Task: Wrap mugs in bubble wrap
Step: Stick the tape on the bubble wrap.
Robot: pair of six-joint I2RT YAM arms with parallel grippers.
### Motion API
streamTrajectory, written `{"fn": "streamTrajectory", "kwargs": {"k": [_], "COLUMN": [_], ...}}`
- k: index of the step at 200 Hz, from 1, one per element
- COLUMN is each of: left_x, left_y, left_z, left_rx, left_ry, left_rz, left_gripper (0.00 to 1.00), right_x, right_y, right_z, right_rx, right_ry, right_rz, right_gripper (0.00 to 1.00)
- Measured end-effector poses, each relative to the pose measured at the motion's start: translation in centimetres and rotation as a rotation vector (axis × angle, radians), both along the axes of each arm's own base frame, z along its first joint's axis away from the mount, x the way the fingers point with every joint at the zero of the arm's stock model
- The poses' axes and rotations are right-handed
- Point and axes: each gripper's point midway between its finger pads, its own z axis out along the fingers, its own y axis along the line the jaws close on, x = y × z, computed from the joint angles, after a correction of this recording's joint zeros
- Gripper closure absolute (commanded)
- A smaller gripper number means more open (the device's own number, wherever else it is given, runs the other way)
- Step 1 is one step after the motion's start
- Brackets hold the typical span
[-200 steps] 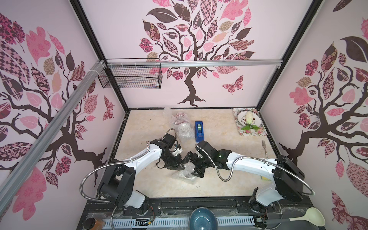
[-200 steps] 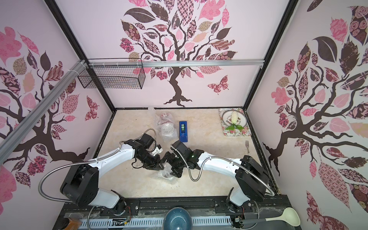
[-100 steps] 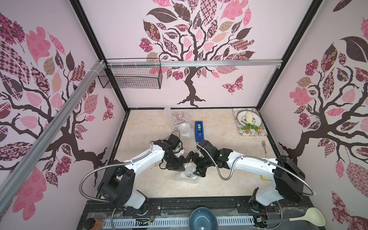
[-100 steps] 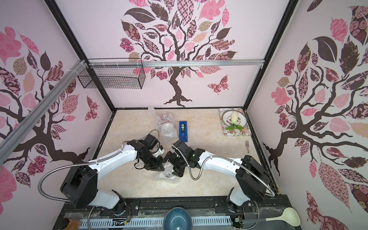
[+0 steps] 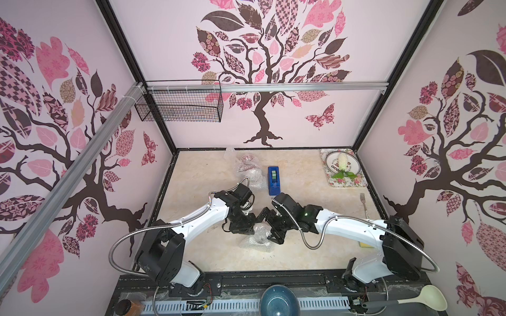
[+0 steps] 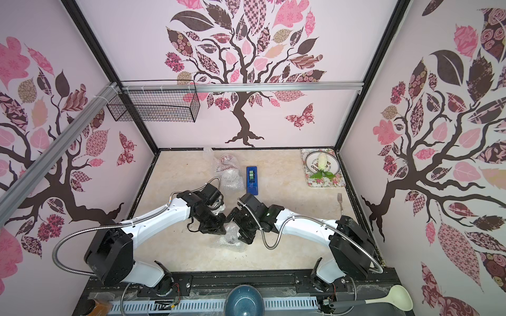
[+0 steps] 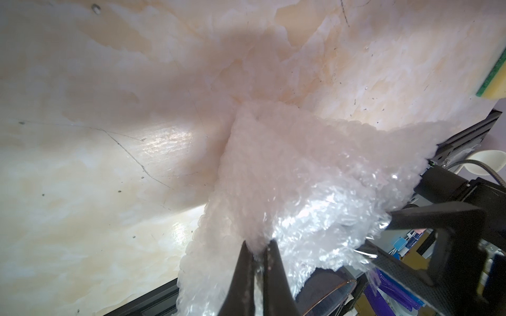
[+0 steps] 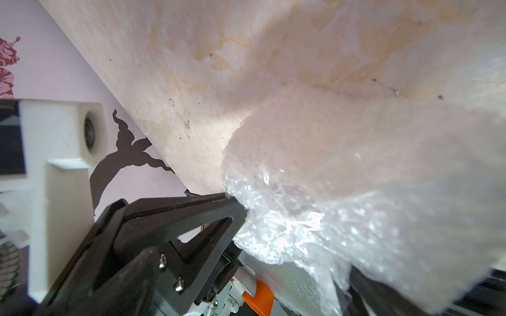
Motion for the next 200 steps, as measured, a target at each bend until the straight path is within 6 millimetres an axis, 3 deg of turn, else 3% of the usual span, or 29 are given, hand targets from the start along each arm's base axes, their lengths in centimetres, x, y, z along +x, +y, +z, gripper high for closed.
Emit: {"fn": "streamTrajectory", "kwargs": {"k": [107,156,180,200], "left_x": [-0.1,0.6,1.1,1.4], "left_y": [-0.2,0.1,0.1,0.2], "left_z": [0.2,0.3,0.3,0.3], "left_rx": [0.015,0.02,0.021,0.021], "left_ry": [0.013,-0.007,-0.024,-0.034], "left_rz": [0.051,0.081,0.093,0.102], "left_gripper": [1.0,1.0,1.0,1.0], "right_x": [-0.2,-0.7,-0.8,-1.2], "right_y": [-0.5,-1.3,-0.6,-0.4], "right_z": [0.7,2.9,4.8,5.2], "right_rx": [0.013,0.034,0.074,0.086], "right_ry": [0.0,-0.006,-0.019,-0.014], "right_rz": [-0.079,-0.09,-0.075,-0.062], "right_gripper": [0.0,0.0,0.0,0.0]}}
